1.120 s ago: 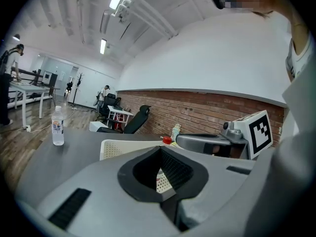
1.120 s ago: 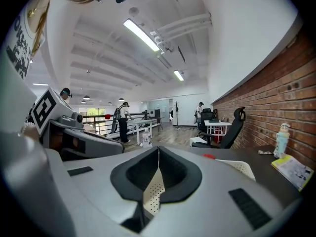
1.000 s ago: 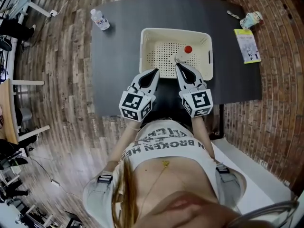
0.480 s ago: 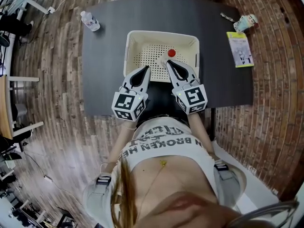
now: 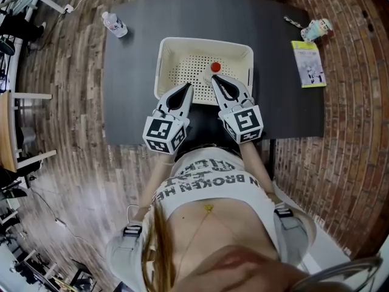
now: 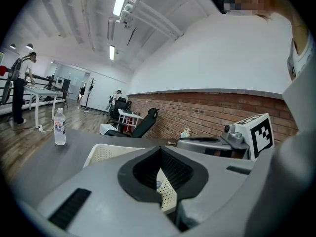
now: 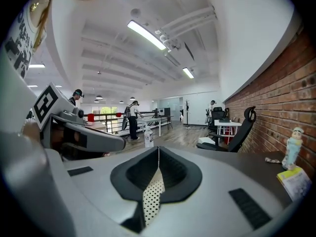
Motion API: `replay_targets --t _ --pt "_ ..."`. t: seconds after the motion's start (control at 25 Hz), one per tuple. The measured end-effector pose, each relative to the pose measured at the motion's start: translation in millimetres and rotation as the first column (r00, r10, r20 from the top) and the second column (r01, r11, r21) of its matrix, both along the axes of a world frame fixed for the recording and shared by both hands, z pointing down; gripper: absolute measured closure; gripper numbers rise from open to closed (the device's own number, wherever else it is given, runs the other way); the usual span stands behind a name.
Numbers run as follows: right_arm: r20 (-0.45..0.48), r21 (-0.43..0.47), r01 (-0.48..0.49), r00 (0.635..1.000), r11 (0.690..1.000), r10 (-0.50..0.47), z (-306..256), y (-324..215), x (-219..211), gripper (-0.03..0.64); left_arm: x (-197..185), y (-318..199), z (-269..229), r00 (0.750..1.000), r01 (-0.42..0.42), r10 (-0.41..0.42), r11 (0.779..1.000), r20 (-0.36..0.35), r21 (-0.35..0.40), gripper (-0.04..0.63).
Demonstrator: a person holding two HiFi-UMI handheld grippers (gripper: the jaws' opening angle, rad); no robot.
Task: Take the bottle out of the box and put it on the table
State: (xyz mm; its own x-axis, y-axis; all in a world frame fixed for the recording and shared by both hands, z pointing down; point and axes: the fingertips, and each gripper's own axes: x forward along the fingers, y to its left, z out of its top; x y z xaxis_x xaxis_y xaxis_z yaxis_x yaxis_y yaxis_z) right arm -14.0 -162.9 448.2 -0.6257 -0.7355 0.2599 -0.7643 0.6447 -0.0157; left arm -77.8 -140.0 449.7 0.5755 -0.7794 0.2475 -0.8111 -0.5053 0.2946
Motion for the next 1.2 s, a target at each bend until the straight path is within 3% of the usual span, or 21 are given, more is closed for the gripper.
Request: replay_targets --t 0.44,0.8,1.0,1.2 --pt "-0.058 -0.036 -0.055 0.997 0.998 0.053 27 -17 13 0.606 3 0 11 1.000 -0.023 0.023 0.999 0.003 -0.034 0.591" --pt "-0.056 -0.045 -0.099 0.994 0.994 0.097 33 -26 15 0.604 1 -5 17 0.999 -0.036 0.036 0.998 -0.003 -0.054 0.591" --pt "-0.058 -0.053 -0.122 0.991 0.991 0.119 38 -34 15 0.463 0 -6 19 0.999 -0.042 0.042 0.997 -0.003 -0.062 0.591" --pt "-0.086 -0.064 -0.109 0.991 0.992 0.103 47 -46 11 0.436 -1 -7 20 0.999 -0.043 0.043 0.997 0.000 -0.068 0.591"
